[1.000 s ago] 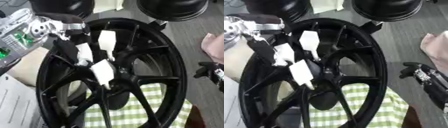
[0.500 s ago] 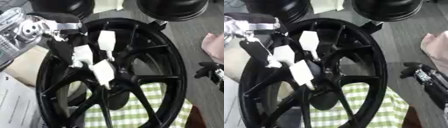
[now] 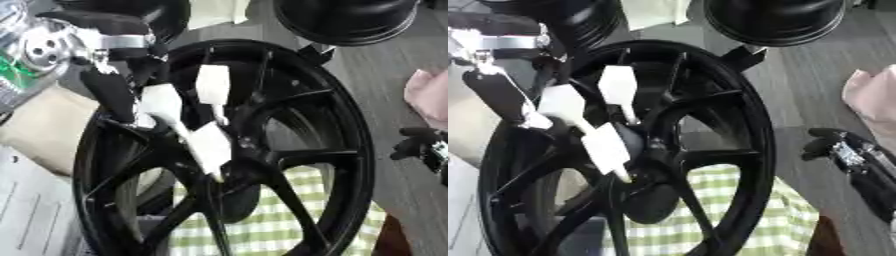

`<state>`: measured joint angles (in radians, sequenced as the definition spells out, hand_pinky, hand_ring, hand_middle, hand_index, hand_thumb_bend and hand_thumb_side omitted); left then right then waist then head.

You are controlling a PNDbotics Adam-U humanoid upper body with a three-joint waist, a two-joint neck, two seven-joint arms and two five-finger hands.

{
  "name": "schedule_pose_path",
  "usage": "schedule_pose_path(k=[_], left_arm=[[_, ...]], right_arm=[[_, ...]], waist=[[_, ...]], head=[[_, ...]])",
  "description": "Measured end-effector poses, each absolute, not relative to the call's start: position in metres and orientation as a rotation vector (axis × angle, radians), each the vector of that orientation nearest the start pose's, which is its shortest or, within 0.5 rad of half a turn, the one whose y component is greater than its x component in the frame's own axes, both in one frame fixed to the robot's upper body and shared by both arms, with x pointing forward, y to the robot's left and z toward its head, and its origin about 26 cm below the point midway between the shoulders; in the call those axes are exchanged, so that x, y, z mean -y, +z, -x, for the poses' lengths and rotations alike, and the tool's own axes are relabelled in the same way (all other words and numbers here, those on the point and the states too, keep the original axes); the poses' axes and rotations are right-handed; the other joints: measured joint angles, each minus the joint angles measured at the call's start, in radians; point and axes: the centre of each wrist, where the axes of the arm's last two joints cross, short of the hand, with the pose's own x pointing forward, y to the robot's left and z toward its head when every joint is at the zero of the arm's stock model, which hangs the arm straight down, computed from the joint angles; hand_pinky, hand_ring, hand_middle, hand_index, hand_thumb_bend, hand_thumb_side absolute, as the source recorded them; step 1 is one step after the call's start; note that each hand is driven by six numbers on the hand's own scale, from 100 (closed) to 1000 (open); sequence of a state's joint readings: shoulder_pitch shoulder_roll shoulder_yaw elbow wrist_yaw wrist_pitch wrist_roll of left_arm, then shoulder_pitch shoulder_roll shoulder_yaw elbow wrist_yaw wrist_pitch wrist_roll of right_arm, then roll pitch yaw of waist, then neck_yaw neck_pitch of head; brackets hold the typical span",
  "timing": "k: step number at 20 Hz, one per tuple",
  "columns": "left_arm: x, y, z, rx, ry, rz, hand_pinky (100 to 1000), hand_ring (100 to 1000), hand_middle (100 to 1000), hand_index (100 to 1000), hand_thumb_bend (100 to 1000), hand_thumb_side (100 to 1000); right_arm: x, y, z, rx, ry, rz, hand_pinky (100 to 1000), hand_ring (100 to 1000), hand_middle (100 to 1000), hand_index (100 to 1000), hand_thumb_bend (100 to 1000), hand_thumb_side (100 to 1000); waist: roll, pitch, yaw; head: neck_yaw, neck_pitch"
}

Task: Pull the pin out of the wheel hub.

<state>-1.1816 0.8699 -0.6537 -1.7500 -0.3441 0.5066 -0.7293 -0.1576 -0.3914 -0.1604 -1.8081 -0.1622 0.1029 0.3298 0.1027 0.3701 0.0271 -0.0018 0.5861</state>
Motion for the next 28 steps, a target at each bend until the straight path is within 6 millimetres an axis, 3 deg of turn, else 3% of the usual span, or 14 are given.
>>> schedule_pose_path(k=[7, 11, 16, 21, 22, 23, 26, 27, 28], left_arm=[[-0.177, 0.393, -0.318, 1.492, -1.661, -0.809, 695, 517, 282, 328, 428, 179], [-0.199, 0.416, -0.308, 1.579, -1.544, -0.846, 679, 507, 258, 314, 466, 188], [-0.260, 0.429, -0.310, 1.576, -1.224, -0.916, 672, 505, 246, 306, 490, 188], [-0.336, 0.414, -0.327, 1.417, -0.905, -0.932, 668, 506, 245, 308, 494, 186], [-0.350, 0.409, -0.331, 1.385, -0.848, -0.925, 669, 507, 248, 310, 326, 100], [-0.365, 0.403, -0.334, 1.358, -0.791, -0.915, 671, 511, 254, 314, 489, 202], [-0.396, 0.384, -0.341, 1.306, -0.670, -0.889, 686, 532, 291, 365, 500, 251], [-0.404, 0.378, -0.342, 1.296, -0.645, -0.876, 715, 581, 376, 467, 549, 312], [-0.409, 0.373, -0.343, 1.289, -0.630, -0.866, 722, 598, 409, 503, 558, 325]], right_arm=[[0.343, 0.139, -0.300, 1.829, 0.435, 0.019, 1000, 672, 615, 795, 100, 692], [0.344, 0.139, -0.300, 1.831, 0.431, 0.023, 1000, 671, 614, 795, 100, 691], [0.346, 0.140, -0.300, 1.842, 0.417, 0.033, 1000, 671, 615, 795, 100, 689], [0.347, 0.142, -0.299, 1.856, 0.402, 0.040, 1000, 671, 615, 795, 100, 688], [0.348, 0.142, -0.299, 1.859, 0.399, 0.043, 1000, 671, 615, 795, 100, 688], [0.348, 0.143, -0.298, 1.862, 0.395, 0.045, 1000, 671, 615, 795, 100, 688], [0.349, 0.143, -0.298, 1.869, 0.383, 0.051, 1000, 671, 615, 795, 100, 689], [0.349, 0.144, -0.298, 1.873, 0.380, 0.052, 1000, 671, 615, 795, 100, 689], [0.349, 0.144, -0.298, 1.875, 0.379, 0.053, 1000, 671, 614, 795, 100, 689]], waist=[[-0.001, 0.000, 0.003], [-0.005, 0.000, 0.007], [-0.008, 0.000, 0.013], [-0.019, 0.000, 0.015], [-0.022, 0.000, 0.015], [-0.025, 0.000, 0.014], [-0.035, 0.000, 0.013], [-0.038, 0.000, 0.011], [-0.041, 0.001, 0.011]], head=[[-0.001, -0.009], [-0.006, -0.009], [-0.013, -0.009], [-0.017, -0.008], [-0.017, -0.008], [-0.018, -0.008], [-0.022, -0.008], [-0.023, -0.008], [-0.025, -0.008]])
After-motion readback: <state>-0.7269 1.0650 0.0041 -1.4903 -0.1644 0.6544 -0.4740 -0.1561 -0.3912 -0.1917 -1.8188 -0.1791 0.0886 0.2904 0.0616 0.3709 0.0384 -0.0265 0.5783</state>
